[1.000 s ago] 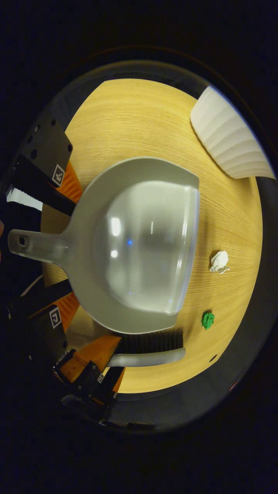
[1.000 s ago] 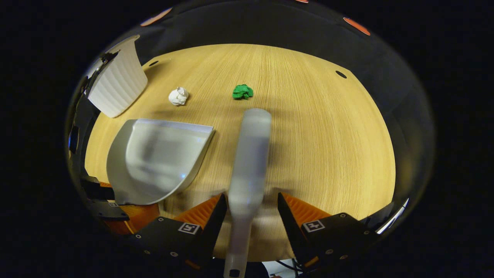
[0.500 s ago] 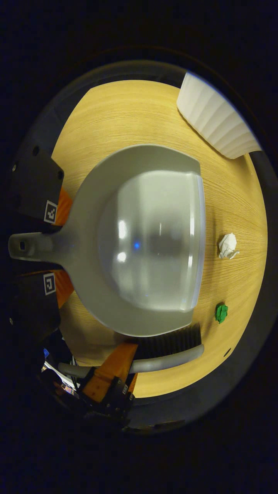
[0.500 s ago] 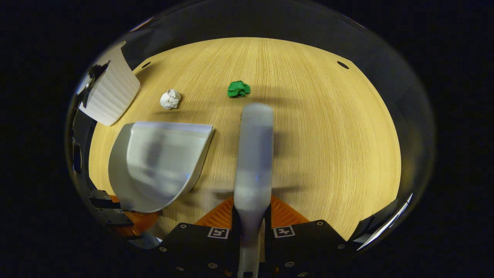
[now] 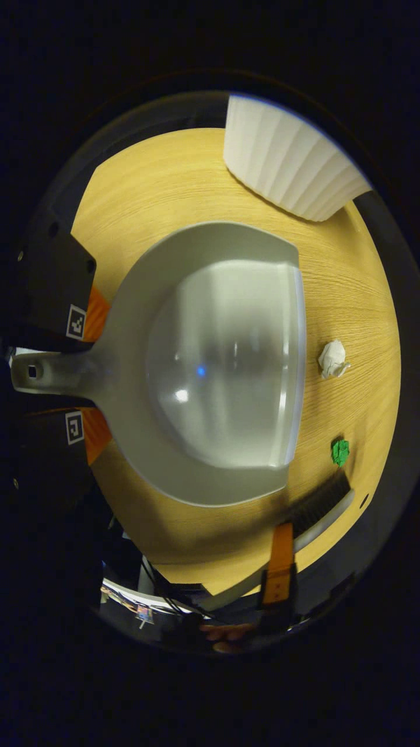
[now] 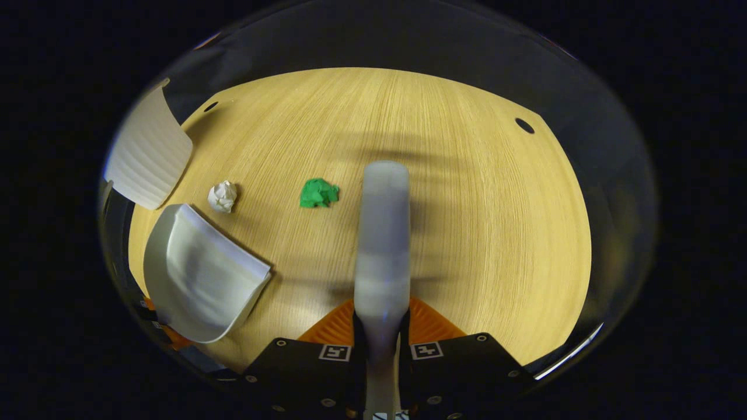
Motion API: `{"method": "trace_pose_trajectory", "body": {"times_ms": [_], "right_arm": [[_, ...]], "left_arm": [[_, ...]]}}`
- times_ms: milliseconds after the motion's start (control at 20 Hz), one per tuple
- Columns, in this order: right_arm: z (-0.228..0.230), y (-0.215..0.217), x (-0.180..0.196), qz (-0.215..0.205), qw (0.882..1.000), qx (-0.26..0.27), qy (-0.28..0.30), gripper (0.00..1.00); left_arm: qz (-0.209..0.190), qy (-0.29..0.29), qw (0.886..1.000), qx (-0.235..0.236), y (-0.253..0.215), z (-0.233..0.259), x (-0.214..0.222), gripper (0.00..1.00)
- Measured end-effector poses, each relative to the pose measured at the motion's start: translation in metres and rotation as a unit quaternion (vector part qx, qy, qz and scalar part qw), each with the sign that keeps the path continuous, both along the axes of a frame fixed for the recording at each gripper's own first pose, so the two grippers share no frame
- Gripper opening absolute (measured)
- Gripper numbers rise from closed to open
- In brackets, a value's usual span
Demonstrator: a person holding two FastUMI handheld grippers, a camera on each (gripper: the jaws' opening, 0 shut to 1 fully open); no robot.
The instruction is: Pick up the small broom and dustpan from the desktop, sweep the trash into the dustpan with the broom, and then empty the trash into the garbage bin.
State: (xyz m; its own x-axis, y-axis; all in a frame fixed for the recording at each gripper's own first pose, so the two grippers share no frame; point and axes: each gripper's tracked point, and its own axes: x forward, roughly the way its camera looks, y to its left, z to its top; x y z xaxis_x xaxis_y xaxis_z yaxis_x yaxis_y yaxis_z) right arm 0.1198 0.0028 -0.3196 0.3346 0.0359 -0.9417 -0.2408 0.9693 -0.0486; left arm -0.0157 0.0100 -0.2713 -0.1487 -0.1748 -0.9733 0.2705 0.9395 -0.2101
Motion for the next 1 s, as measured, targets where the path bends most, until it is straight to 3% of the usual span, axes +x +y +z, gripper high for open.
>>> {"method": "trace_pose_trajectory", "body": {"times_ms": [300,500,750,1000], "right_arm": [[-0.004,0.01,0.055,0.084,0.996,-0.004,0.007,0.22],[-0.008,0.027,0.06,0.14,0.989,0.01,0.036,0.22],[-0.005,0.083,0.03,0.232,0.968,0.069,0.064,0.22],[-0.001,0.132,0.006,0.285,0.941,0.141,0.114,0.23]], "left_arm": [[-0.107,0.021,0.994,-0.022,0.026,-0.006,0.008,0.3],[-0.183,0.024,0.982,-0.026,0.044,-0.002,0.031,0.3],[-0.245,0.005,0.968,-0.047,0.034,-0.006,0.037,0.3],[-0.28,-0.011,0.958,-0.066,0.031,-0.007,0.043,0.3]]}}
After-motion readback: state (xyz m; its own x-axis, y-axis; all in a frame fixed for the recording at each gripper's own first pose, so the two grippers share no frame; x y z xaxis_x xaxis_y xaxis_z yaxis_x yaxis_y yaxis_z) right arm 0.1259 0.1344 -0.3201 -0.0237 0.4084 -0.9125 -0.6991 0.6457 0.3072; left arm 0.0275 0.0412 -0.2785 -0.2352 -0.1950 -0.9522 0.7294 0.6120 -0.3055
